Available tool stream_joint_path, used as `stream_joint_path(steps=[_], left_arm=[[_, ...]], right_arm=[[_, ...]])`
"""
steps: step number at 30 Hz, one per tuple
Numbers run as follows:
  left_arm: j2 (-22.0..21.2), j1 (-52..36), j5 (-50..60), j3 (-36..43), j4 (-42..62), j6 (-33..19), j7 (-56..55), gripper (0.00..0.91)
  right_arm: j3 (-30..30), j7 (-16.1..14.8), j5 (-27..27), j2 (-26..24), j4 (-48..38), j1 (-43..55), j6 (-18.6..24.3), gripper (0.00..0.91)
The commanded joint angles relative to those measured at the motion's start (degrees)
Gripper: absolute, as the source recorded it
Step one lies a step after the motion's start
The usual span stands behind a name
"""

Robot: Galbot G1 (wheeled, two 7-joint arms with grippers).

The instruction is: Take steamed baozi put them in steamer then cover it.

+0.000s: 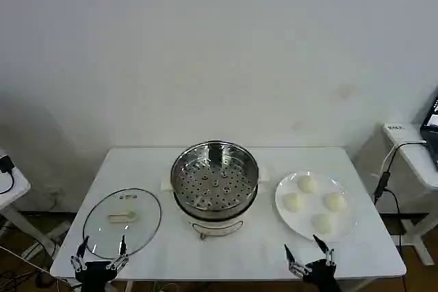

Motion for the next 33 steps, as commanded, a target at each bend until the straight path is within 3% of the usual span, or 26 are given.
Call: stream_joint_path(steps=[1, 3, 6, 8, 13, 16, 19, 21, 22, 24, 27, 33], left_arm=[[0.71, -0.78, 4.49, -2.36, -1.96, 6.84, 5.06, 0.907], [0.74, -1.68, 4.44, -2.81, -0.72, 6.85, 5.16, 0.907], [0.87, -2.19, 5.03, -2.94, 0.67, 6.72, 5.17, 0.907], [0.81, -2.11, 5.32, -2.94, 0.68, 6.72, 5.27, 0.907], [0.84, -2.08, 6.65, -2.90, 0.81, 6.21, 6.14, 0.907], [0.75, -1.95, 7.28, -2.97, 0.78, 5.71, 6.29, 0.907], [0.36, -1.98, 8.06, -2.94, 0.52, 5.53, 6.46, 0.907], [-0.01, -2.01, 8.79, -2.90, 0.27, 5.47, 6.72, 0.907], [-0.06, -2.13, 8.98, -2.84, 0.25, 5.49, 6.73, 0.907], [-0.07, -2.37, 9.29, -2.78, 0.36, 5.54, 6.45, 0.907], [0.26, -2.45, 9.59, -3.09, 0.35, 5.54, 6.46, 0.907], [0.58, -2.42, 9.56, -4.39, 0.25, 5.58, 6.71, 0.907]], right_arm=[[8.74, -4.84, -13.74, -13.38, -2.76, 9.06, -5.73, 0.907], [10.59, -10.16, -20.27, -17.70, -5.30, 11.43, -6.47, 0.907], [11.53, -15.14, -23.34, -22.05, -7.85, 14.89, -7.26, 0.907], [11.21, -20.94, -27.07, -27.09, -10.24, 19.12, -7.00, 0.907], [4.26, -33.62, -33.82, -34.77, -16.02, 29.88, -6.46, 0.907], [-5.87, -38.72, -33.86, -38.13, -22.32, 41.65, -4.91, 0.907], [-16.10, -41.84, -34.57, -39.86, -27.69, 51.16, -2.86, 0.907], [-26.15, -45.12, -35.07, -40.18, -33.77, 63.83, -1.88, 0.907], [-29.51, -45.65, -35.11, -40.14, -34.80, 65.63, -1.98, 0.907], [-37.78, -48.47, -35.97, -39.22, -39.83, 73.51, -1.24, 0.907], [-45.51, -51.18, -36.21, -36.31, -46.34, 81.72, 0.55, 0.907], [-59.71, -54.47, -32.75, -29.48, -57.47, 93.24, 0.85, 0.907]])
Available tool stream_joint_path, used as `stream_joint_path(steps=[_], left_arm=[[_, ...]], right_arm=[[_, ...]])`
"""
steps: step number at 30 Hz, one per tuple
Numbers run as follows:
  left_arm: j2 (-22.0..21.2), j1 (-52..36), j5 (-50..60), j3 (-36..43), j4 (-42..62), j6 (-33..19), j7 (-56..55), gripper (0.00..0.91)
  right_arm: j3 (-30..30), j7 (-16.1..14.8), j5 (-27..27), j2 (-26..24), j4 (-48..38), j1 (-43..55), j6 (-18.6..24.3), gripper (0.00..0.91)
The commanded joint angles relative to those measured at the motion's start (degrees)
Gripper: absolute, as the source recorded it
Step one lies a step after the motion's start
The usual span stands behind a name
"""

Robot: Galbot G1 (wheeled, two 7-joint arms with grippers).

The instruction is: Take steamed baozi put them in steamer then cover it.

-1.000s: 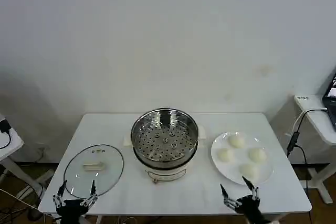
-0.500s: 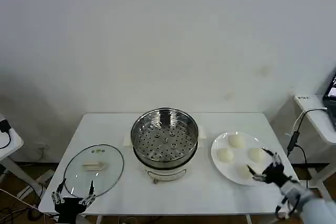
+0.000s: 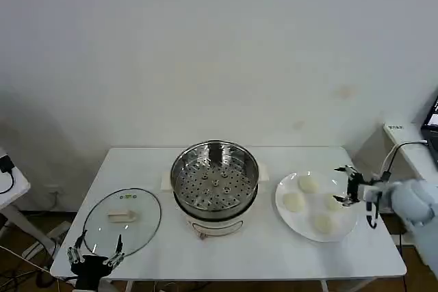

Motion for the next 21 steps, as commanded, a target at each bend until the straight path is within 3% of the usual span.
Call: stream_joint_path(steps=[1, 6, 12, 21], left_arm=[[0.13, -0.18, 0.89, -1.27, 0.01, 0.33, 0.38, 0.907], [0.14, -0.30, 0.56, -1.38, 0.02, 0.67, -0.19, 0.907], [0.23, -0.51, 0.52, -1.86, 0.35, 0.61, -0.12, 0.907], [0.49, -0.42, 0.33, -2.04, 0.51, 0.64, 0.10, 0.907]], right_arm=[[-28.19, -10.42, 0.64, 4.35, -20.76, 29.01, 1.19, 0.907], [-34.11, -10.02, 3.54, 9.06, -24.15, 32.06, -1.28, 0.907], [-36.05, -9.03, 5.44, 13.21, -27.88, 32.88, -2.01, 0.907], [-37.99, -7.78, 3.99, 13.87, -28.93, 31.99, -2.58, 0.867]])
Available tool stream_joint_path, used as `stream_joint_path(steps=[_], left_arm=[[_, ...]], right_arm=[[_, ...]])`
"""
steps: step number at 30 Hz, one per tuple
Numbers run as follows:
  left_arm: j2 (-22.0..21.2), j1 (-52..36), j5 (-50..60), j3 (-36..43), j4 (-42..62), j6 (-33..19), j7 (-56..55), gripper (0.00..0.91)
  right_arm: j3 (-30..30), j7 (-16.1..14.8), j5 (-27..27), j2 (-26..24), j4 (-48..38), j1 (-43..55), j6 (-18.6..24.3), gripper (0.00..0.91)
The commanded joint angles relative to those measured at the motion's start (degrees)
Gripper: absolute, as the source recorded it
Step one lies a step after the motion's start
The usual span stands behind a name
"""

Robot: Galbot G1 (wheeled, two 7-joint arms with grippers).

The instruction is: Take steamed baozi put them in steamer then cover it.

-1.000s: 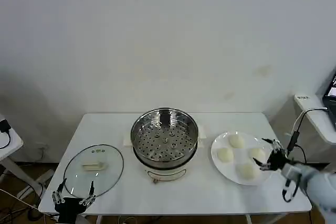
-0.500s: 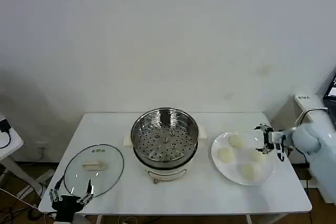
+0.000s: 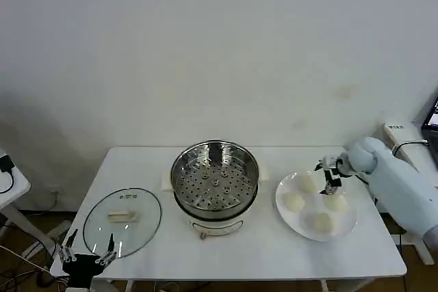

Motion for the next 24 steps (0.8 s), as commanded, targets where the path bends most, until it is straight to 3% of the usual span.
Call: stream_joint_path(steps=[1, 15, 19, 24], left_arm=[[0.23, 0.14, 0.00, -0.09, -0.02, 0.08, 0.10, 0.907], [0.33, 0.70, -0.55, 0.02, -0.43, 0.21, 0.23, 0.907], [0.32, 0.68, -0.56, -0.04, -0.45, 0.19, 0.19, 0.907], [0.29, 0.73, -0.55, -0.02, -0.38, 0.18, 0.13, 0.907]], right_arm=[[-6.52, -0.34, 0.18, 3.11, -5.52, 4.75, -0.52, 0.867], [-5.87, 1.88, 0.83, 4.72, -7.20, 3.85, -0.39, 0.816], [-6.16, 2.22, 1.09, 4.99, -7.26, 4.04, -0.39, 0.736], [-6.28, 2.22, 1.03, 4.92, -7.30, 4.15, -0.41, 0.705]])
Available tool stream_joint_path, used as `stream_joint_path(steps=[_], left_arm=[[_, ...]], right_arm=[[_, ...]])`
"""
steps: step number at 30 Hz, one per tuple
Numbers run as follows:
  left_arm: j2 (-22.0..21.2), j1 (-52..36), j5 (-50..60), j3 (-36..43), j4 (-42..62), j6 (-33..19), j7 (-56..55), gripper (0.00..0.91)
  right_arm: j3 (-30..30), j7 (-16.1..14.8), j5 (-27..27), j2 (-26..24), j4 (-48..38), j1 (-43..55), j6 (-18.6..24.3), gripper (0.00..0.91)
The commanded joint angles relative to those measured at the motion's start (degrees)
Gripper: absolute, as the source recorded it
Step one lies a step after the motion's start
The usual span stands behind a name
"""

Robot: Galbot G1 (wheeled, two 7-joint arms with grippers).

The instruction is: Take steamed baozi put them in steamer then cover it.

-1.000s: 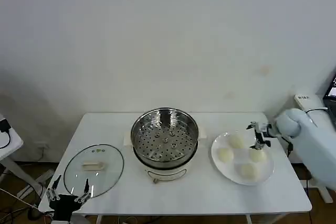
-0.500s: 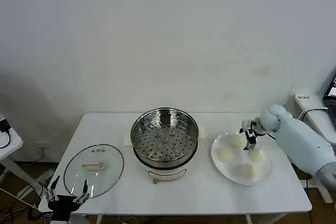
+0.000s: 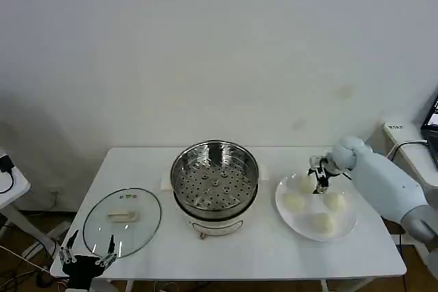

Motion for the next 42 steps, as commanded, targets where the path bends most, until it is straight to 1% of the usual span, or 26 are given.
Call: stream_joint_path(steps=[1, 2, 5, 6, 11, 18, 26, 29, 32, 37, 39, 40, 41, 42], left_arm=[[-0.05, 0.06, -0.10, 0.01, -0.07, -0.01, -0.08, 0.907], [-0.06, 0.10, -0.12, 0.01, -0.19, -0.02, -0.07, 0.907], [-0.11, 0.21, -0.05, 0.02, -0.33, 0.00, -0.06, 0.907], [-0.11, 0.25, -0.04, 0.03, -0.36, 0.00, -0.06, 0.907], [-0.19, 0.27, 0.05, 0.14, -0.45, 0.03, -0.04, 0.907], [-0.06, 0.56, 0.08, 0.08, -0.59, 0.04, -0.03, 0.907], [1.27, -0.35, -0.57, 0.35, 0.89, 1.09, 0.70, 0.907], [1.46, -0.66, -0.95, 0.28, 0.69, 1.35, 0.71, 0.907], [1.60, -0.73, -1.13, 0.24, 0.39, 1.48, 0.65, 0.907], [1.53, -0.60, -1.08, 0.21, 0.07, 1.52, 0.64, 0.907], [1.47, -0.58, -1.09, 0.26, -0.28, 1.60, 0.66, 0.907], [1.42, -0.61, -1.07, 0.27, -0.35, 1.60, 0.66, 0.907], [1.37, -0.67, -1.06, 0.31, -0.49, 1.65, 0.64, 0.907], [1.32, -0.68, -1.06, 0.31, -0.57, 1.70, 0.57, 0.907]], right_arm=[[-0.79, 0.28, 0.02, 0.37, -0.73, 0.51, -0.05, 0.685], [-0.84, 0.28, 0.01, 0.31, -0.70, 0.48, -0.04, 0.675], [-0.73, 0.27, 0.00, 0.12, -0.53, 0.27, -0.01, 0.605], [-0.71, 0.26, -0.01, 0.06, -0.47, 0.20, 0.01, 0.605], [-0.69, 0.29, 0.01, -0.45, 0.16, 0.08, 0.07, 0.524], [-1.07, 0.28, 1.18, -2.11, 3.01, 1.10, 0.28, 0.534], [-7.87, 0.02, 6.51, -6.51, 9.90, 11.34, 1.10, 0.534], [-12.36, 0.03, 9.34, -8.10, 12.87, 16.33, 1.21, 0.534], [-15.09, -0.06, 11.20, -8.93, 15.40, 19.79, 1.45, 0.534], [-19.65, -0.64, 15.62, -8.36, 18.68, 26.48, 1.80, 0.544], [-21.94, -0.88, 17.05, -7.03, 19.45, 29.37, 2.12, 0.534], [-22.54, -0.89, 17.47, -6.78, 19.51, 30.00, 2.16, 0.544], [-24.50, -0.91, 18.91, -5.62, 19.66, 33.19, 2.65, 0.534], [-26.06, -0.66, 20.43, -4.53, 19.72, 35.04, 2.82, 0.544]])
